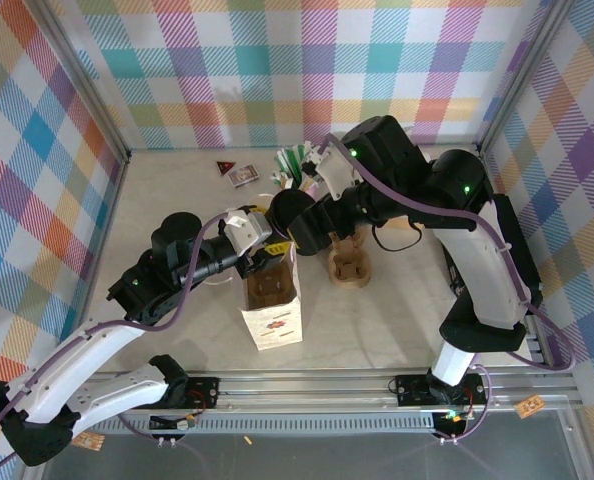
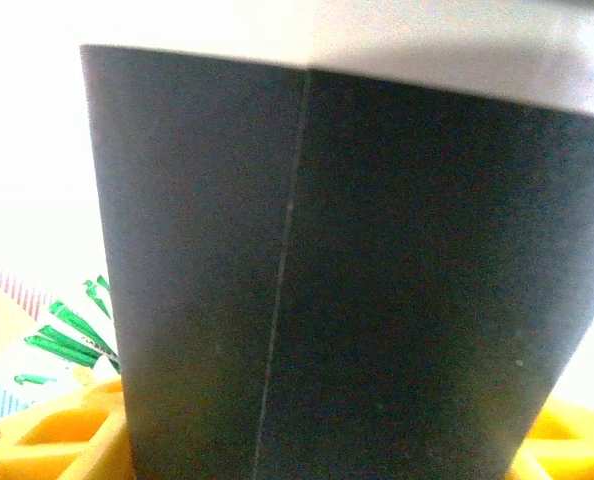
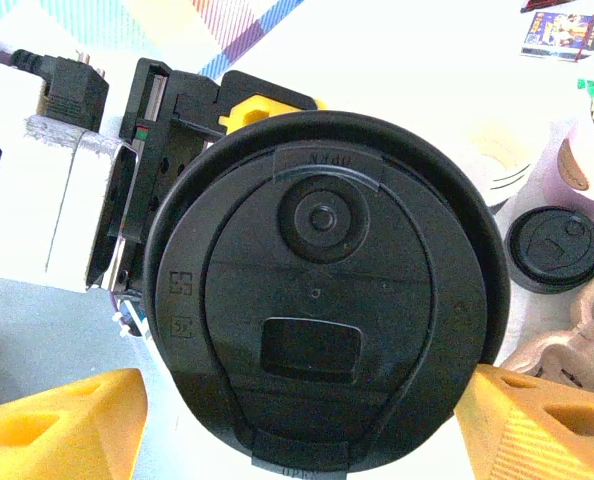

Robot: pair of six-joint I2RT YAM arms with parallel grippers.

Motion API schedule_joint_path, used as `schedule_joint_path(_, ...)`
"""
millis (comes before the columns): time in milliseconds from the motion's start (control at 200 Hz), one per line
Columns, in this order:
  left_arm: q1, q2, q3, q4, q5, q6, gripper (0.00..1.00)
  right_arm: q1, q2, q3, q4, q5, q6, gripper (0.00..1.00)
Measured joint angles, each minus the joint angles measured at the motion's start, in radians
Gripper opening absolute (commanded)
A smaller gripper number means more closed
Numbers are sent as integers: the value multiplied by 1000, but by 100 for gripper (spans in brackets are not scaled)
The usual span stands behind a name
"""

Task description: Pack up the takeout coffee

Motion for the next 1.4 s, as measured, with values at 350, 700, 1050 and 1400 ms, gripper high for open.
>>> schedule_joint_path(350, 0, -3, -15, 17, 9, -5, 44, 1, 6, 0, 18, 42, 8, 79)
schedule_joint_path(700, 0, -9, -43, 45, 7, -44, 44, 10, 20, 0, 25, 63, 6, 78)
schedule_joint_path(1050, 0, -12, -61, 61, 2, -81, 45, 33, 33, 0, 24, 114, -23, 66)
schedule_joint_path(1400, 0, -22, -74, 92, -12, -103, 87, 36, 33, 0, 42, 124, -34, 56)
